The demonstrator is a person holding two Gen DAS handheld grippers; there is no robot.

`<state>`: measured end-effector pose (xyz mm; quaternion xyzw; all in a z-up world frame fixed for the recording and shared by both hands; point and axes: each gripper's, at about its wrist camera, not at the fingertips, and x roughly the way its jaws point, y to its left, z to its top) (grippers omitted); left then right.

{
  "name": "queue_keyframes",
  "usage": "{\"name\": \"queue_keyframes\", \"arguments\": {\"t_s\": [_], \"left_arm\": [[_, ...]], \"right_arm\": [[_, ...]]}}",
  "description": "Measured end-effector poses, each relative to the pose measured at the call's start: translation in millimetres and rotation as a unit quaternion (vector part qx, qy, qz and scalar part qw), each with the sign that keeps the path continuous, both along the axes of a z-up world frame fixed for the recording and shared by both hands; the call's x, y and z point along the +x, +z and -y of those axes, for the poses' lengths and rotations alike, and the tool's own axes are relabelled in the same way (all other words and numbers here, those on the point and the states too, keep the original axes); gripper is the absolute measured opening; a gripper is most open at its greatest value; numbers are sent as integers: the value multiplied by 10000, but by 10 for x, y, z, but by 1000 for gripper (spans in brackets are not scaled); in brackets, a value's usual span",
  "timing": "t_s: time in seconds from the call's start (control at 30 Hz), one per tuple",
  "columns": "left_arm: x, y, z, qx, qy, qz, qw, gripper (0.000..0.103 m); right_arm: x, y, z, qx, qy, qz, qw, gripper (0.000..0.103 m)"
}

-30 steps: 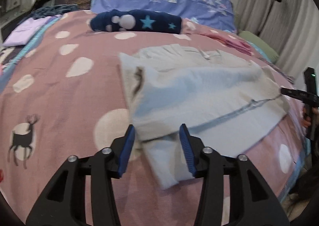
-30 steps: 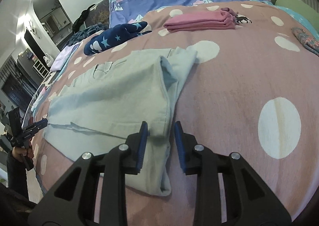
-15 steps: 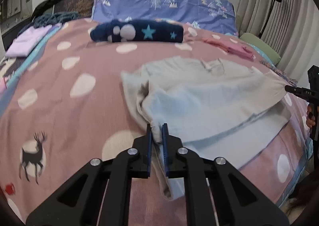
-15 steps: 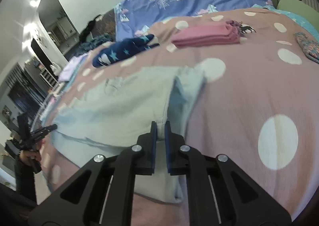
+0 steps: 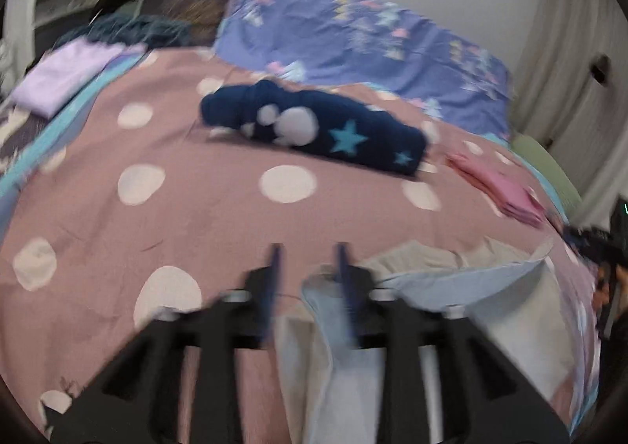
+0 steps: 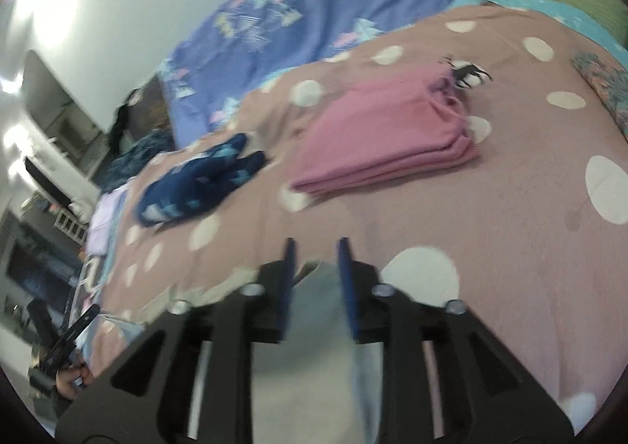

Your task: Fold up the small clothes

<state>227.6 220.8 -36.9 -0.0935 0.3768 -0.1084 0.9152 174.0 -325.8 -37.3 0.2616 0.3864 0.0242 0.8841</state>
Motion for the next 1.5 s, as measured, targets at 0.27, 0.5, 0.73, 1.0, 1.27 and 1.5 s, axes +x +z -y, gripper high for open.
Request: {"name": "queue_keyframes", "arguments": {"t_s": [0.27,0.5,0.73,1.0,1.27,1.5], "left_arm": [[27,-362,-32,-27,-208,-327,9992,59],[256,-632,157,40,-515,-719,9961,47],[200,-338,228,91,-568,-271,9980,3],[280,-382,381,685,-701,-269,9948,6],[68,-430,257,1086,-91,-296,9936,43],[-862,-31,1755,1188,-2026,230,9718,46]], "right_arm": [[-14,-270,-1,-195,533,-298,9979,44],[288,-428,-247,-335,844,-411,9950,48],[148,-170,-231,-591,768,352,9947,3],[251,-201,-28,-464,467,132,9977,0],[-120,-326,84,-204,702,7,9973,7],[-413,-407,460,390,855,-175,9954,8]]}}
